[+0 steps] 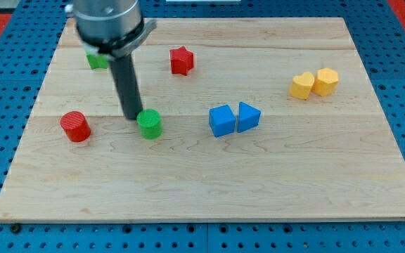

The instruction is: Place the green circle in the bottom center

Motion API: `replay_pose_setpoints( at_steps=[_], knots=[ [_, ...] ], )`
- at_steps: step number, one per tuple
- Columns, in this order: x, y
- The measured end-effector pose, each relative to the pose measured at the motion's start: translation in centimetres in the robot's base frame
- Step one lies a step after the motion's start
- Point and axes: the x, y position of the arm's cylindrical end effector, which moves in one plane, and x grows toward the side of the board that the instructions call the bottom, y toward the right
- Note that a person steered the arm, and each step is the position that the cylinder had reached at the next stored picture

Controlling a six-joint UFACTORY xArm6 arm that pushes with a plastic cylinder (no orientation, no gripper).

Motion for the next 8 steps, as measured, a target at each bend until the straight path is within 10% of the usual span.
replay_pose_setpoints(
  at_steps=[8],
  knots=[
    [12.1,20.3]
  ],
)
